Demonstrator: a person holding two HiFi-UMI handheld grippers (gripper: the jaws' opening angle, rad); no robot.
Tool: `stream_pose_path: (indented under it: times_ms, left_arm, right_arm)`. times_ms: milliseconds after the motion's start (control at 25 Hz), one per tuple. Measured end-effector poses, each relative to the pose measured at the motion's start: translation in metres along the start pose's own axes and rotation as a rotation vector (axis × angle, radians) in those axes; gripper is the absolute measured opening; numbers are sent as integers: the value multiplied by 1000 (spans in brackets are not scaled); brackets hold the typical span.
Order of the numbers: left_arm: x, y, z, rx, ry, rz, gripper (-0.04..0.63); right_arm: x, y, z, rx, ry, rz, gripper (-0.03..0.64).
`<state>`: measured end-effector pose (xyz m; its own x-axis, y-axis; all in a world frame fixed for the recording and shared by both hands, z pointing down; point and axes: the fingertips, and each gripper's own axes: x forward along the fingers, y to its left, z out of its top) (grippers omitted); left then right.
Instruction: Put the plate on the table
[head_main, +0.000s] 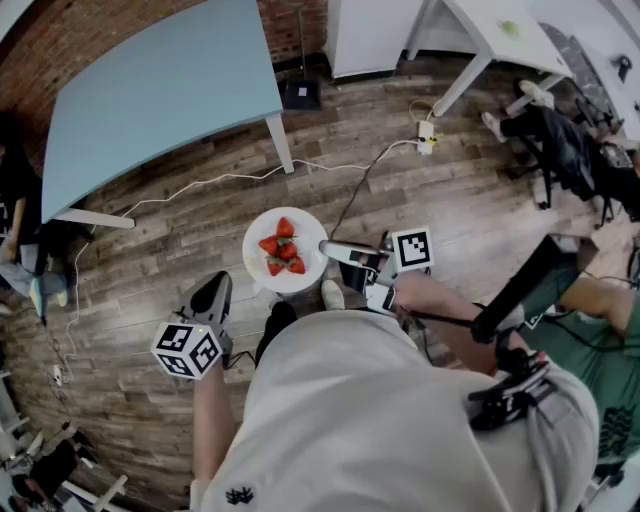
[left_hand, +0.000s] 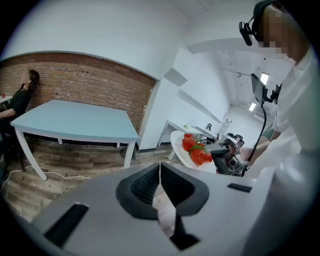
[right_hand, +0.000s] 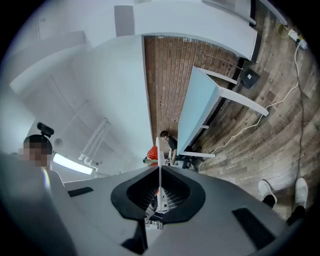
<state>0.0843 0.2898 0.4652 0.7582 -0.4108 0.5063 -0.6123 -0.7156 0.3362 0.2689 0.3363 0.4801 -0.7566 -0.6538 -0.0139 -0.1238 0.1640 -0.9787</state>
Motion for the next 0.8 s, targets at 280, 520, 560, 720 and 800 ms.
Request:
stream_pose_path:
  times_ms: [280,520,560,720,800]
  left_arm:
    - [-4,-4,4,-5,-21,20,11]
    - [-21,16,3,-21,-36,24,11]
    - [-24,22,4,-23,-39,22,11]
    - [-34,48,8,-16,-51,5,11]
    - [-41,63,9,-3,-47,0,11]
  right_arm:
    - [9,6,-1,0,40,29,21]
    - [37,12,-9,-15,76,21,21]
    - [45,12,-10,-15,78,16,21]
    - [77,14,-10,-28,77,-5,21]
    - [96,18,-11,-36,73,-6,21]
